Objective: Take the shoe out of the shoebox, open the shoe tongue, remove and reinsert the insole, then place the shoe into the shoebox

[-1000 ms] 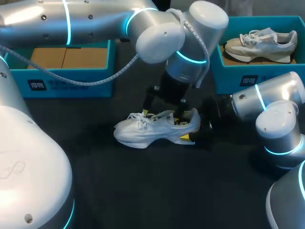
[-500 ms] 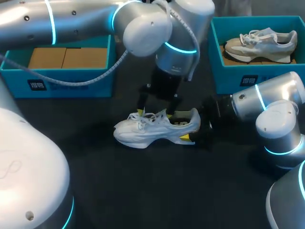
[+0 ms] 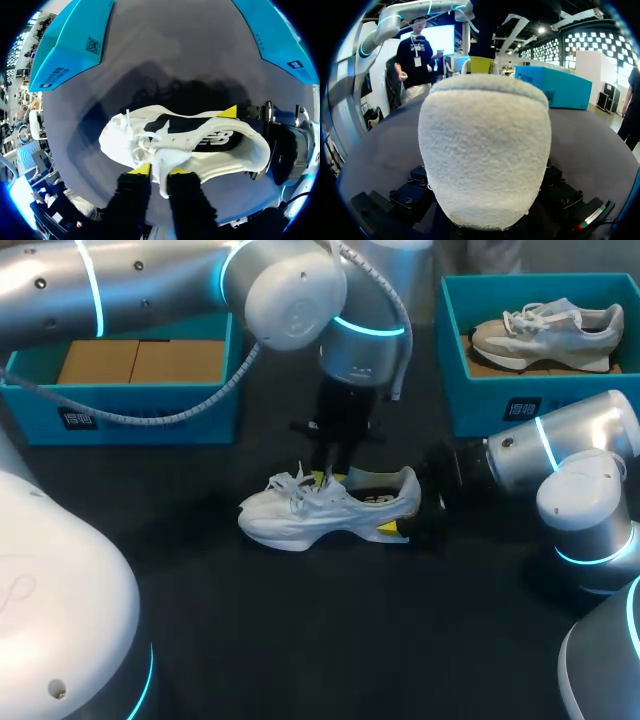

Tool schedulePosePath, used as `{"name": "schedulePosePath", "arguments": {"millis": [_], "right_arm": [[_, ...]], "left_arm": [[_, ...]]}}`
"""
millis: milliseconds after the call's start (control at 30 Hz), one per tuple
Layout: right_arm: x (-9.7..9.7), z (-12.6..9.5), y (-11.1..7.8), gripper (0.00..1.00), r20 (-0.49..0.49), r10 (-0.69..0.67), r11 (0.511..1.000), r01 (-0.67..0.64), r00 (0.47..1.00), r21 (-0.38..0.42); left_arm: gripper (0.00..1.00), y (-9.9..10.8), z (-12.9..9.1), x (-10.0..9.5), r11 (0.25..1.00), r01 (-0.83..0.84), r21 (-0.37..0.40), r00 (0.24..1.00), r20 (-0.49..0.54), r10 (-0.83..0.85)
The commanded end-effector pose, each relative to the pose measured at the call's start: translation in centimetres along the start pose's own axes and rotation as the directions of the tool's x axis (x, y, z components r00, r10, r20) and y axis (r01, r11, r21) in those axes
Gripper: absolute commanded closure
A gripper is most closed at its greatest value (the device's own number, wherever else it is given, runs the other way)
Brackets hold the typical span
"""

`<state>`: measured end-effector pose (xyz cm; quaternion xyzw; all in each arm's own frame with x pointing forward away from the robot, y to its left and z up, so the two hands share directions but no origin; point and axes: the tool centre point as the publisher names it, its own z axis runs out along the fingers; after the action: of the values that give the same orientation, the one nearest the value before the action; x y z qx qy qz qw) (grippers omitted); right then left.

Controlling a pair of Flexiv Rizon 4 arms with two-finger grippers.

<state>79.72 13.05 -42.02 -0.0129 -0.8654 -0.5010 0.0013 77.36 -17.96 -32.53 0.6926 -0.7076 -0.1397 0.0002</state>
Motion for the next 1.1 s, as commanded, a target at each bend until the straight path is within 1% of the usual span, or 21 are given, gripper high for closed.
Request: {"name": "schedulePosePath", "arguments": {"millis": [33,200,400,633,833,933,1100], "right_arm": [[-0.1,0.5,-0.1,1.00,0.000,0.000,1.000,0.000,1.000,0.002],[-0.1,0.5,-0.1,1.00,0.000,0.000,1.000,0.000,1.000,0.002],[-0.1,0.5,-0.1,1.00,0.000,0.000,1.000,0.000,1.000,0.002],[-0.1,0.5,-0.1,1.00,0.000,0.000,1.000,0.000,1.000,0.002],[-0.1,0.5,-0.1,1.00,0.000,0.000,1.000,0.000,1.000,0.002],[-0.1,0.5,-0.1,1.00,0.000,0.000,1.000,0.000,1.000,0.002],[-0.1,0.5,-0.1,1.00,0.000,0.000,1.000,0.000,1.000,0.002]], "left_arm": [[1.00,0.1,-0.1,-1.2,1.000,-0.001,-0.001,1.000,-0.025,0.001],[1.00,0.3,-0.4,-2.1,1.000,-0.012,-0.015,0.998,-0.060,0.011],[1.00,0.5,-1.0,-3.4,1.000,-0.024,-0.013,0.995,-0.096,0.023],[1.00,0.5,-1.0,-5.3,1.000,-0.013,-0.009,0.994,-0.107,0.012],[1.00,0.5,-0.7,-6.7,1.000,0.003,-0.007,0.995,-0.098,-0.004],[1.00,0.3,-0.1,-7.3,1.000,0.023,0.001,0.997,-0.074,-0.023],[1.00,0.1,0.6,-8.2,0.999,0.046,-0.006,0.997,-0.062,-0.046]]}}
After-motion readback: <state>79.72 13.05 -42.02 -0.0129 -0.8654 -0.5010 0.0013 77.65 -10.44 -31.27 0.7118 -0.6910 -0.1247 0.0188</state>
